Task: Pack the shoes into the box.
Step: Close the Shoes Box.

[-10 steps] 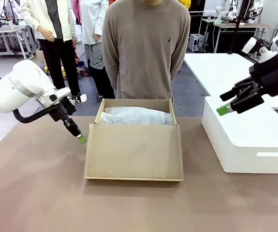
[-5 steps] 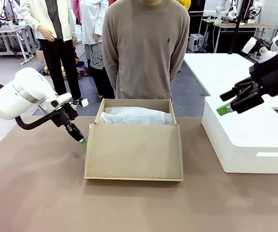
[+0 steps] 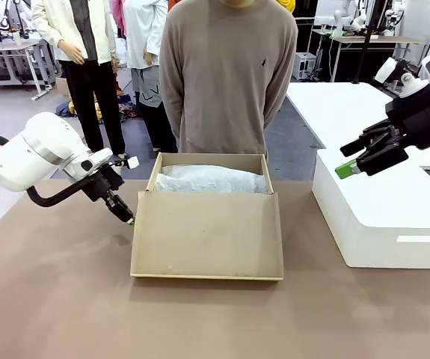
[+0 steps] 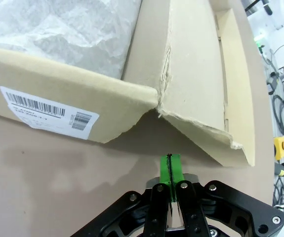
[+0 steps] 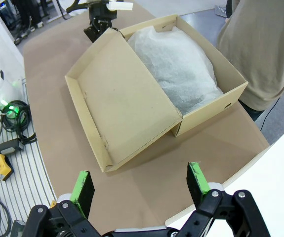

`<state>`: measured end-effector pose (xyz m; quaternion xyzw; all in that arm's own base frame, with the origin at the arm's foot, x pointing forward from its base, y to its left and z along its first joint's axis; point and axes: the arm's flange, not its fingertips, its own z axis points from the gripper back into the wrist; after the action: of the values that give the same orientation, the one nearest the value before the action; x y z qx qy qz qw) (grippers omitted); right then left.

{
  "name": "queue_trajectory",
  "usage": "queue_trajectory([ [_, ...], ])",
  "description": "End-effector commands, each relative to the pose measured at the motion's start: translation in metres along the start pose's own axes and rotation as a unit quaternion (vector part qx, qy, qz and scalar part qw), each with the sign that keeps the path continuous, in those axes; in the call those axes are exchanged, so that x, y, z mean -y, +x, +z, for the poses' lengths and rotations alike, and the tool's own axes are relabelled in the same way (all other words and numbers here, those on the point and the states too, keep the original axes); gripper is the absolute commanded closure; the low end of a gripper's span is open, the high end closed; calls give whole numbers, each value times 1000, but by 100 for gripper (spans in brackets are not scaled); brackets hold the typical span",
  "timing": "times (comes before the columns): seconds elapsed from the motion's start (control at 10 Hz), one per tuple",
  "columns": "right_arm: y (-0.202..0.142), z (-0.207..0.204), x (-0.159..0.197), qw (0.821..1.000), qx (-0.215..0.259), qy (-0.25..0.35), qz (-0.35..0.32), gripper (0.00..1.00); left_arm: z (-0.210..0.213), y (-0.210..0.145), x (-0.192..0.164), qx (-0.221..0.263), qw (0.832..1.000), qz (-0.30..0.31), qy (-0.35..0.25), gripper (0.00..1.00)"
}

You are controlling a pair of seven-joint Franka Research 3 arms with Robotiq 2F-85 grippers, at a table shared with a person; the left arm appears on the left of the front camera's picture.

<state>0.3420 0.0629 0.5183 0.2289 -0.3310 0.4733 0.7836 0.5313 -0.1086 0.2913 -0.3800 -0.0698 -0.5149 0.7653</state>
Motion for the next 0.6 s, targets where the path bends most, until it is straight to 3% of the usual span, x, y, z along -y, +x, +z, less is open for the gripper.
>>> queue_trajectory([
  [0.0, 0, -3, 3, 1000, 18, 7, 10, 0, -6, -6, 0, 28, 999, -12, -16, 100],
  [0.5, 0, -3, 3, 1000, 18, 7, 10, 0, -12, -10, -1, 57, 995, -16, -83, 100],
])
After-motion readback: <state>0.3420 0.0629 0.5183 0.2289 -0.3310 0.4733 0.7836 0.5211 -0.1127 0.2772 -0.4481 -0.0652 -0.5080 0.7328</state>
